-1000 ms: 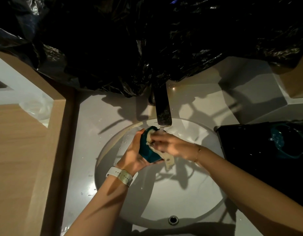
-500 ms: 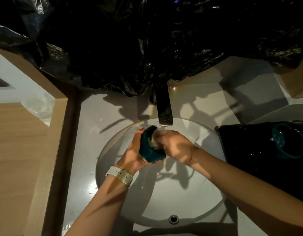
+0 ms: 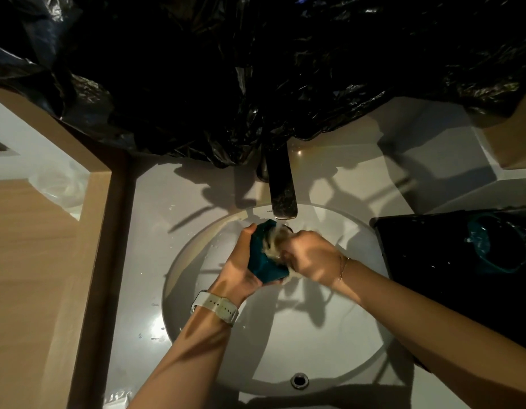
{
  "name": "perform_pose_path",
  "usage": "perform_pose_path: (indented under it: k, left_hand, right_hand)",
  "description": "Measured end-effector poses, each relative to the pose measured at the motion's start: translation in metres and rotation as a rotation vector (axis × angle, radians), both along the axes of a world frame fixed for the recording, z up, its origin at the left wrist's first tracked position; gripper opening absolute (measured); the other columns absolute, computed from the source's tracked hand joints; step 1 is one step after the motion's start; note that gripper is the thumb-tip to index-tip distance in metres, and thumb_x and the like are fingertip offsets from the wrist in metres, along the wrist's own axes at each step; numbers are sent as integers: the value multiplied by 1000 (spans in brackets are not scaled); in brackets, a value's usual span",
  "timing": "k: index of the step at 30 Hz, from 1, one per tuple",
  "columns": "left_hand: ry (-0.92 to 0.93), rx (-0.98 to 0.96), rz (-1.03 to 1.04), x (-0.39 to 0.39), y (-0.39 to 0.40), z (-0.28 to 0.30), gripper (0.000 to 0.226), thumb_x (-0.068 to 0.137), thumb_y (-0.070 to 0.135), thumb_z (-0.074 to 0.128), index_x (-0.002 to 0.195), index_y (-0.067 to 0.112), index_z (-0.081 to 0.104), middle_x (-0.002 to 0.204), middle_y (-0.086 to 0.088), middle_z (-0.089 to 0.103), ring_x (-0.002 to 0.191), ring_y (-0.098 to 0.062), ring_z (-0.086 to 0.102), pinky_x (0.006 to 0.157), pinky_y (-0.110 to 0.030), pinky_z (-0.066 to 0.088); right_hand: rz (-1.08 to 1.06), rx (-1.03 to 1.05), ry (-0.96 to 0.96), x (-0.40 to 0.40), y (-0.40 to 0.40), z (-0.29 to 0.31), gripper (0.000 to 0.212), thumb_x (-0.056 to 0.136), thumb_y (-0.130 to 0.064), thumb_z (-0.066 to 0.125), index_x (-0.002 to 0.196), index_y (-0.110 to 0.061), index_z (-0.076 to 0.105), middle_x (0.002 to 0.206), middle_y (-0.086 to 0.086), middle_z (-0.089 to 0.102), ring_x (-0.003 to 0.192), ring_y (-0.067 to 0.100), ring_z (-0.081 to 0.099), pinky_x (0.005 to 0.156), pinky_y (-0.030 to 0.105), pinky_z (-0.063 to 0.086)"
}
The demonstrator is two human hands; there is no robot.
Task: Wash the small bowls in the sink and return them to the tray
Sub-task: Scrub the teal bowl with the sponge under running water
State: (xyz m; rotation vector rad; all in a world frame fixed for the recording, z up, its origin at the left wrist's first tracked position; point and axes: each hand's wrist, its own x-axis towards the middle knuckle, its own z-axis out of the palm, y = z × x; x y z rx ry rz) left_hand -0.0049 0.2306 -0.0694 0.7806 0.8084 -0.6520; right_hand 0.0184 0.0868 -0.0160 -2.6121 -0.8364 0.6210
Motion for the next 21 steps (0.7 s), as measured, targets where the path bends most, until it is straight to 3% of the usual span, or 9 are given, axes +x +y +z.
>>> perform_pose_path:
  k: [2, 4, 7, 9, 11, 13, 16, 19, 21]
  left_hand:
    - [-7, 11, -8, 0, -1, 0, 48, 90, 54, 52, 115, 16, 69, 98, -13, 74, 84, -29, 69, 70, -47, 57]
    - [-6, 16, -17, -4, 3, 0, 51, 91, 54, 49, 117, 15, 68, 101, -15, 73, 87, -31, 69, 73, -46, 57]
    - [-48, -37, 19, -9, 9, -5, 57, 94, 54, 46, 128, 12, 63, 115, -17, 68, 95, -32, 67, 76, -46, 55]
    - [-78, -93, 79, -9, 13, -6, 58, 94, 52, 49, 137, 13, 55, 129, -15, 62, 108, -32, 65, 85, -52, 53]
    - [-117, -123, 110, -9, 14, -7, 59, 94, 52, 49, 137, 13, 54, 136, -16, 58, 121, -36, 59, 100, -61, 44]
    - [-187, -152, 92, -11, 13, -4, 61, 95, 55, 45, 137, 11, 54, 136, -19, 58, 126, -39, 54, 108, -63, 35]
    - [-249, -138, 80, -11, 6, 7, 66, 99, 55, 32, 138, 6, 52, 136, -21, 57, 129, -37, 52, 113, -56, 34]
    - [-319, -90, 68, -14, 1, 8, 68, 98, 57, 32, 140, 6, 49, 139, -21, 55, 130, -36, 51, 110, -54, 37]
    - [-361, 25, 3, -11, 4, 10, 64, 100, 55, 31, 137, 8, 53, 132, -19, 61, 125, -35, 56, 104, -52, 44]
  right_hand:
    - [26, -15, 95, -8, -1, -2, 24, 91, -2, 49, 105, -4, 69, 105, 15, 68, 95, 29, 60, 70, 15, 31]
    - [-81, 89, 233, -14, -2, -4, 26, 94, -4, 48, 109, -5, 69, 102, 10, 69, 93, 18, 62, 72, 13, 33]
    - [-438, 443, 466, -23, -8, 0, 25, 95, -1, 49, 116, -3, 64, 94, -3, 62, 85, -1, 58, 77, 14, 41]
    - [-616, 712, 435, -37, -15, -1, 18, 93, -11, 56, 105, -19, 66, 93, -12, 63, 87, -3, 58, 79, 16, 45]
    - [-878, 990, 513, -48, -19, 1, 13, 86, -30, 64, 96, -23, 69, 91, -11, 68, 90, 5, 63, 77, 18, 47]
    - [-1022, 932, 526, -49, -16, -1, 33, 85, -43, 60, 107, -18, 62, 91, -8, 67, 87, 12, 64, 70, 19, 46]
    - [-1074, 750, 540, -38, 0, -15, 38, 86, -34, 68, 112, -13, 49, 86, -6, 63, 77, 7, 60, 61, 16, 43]
    - [-1168, 732, 541, -27, 13, -32, 47, 78, -24, 71, 116, -9, 47, 105, 13, 65, 96, 26, 65, 75, 32, 55]
    - [-1177, 709, 515, -23, 13, -39, 42, 77, -20, 65, 115, -10, 50, 105, 10, 66, 97, 25, 64, 90, 43, 53]
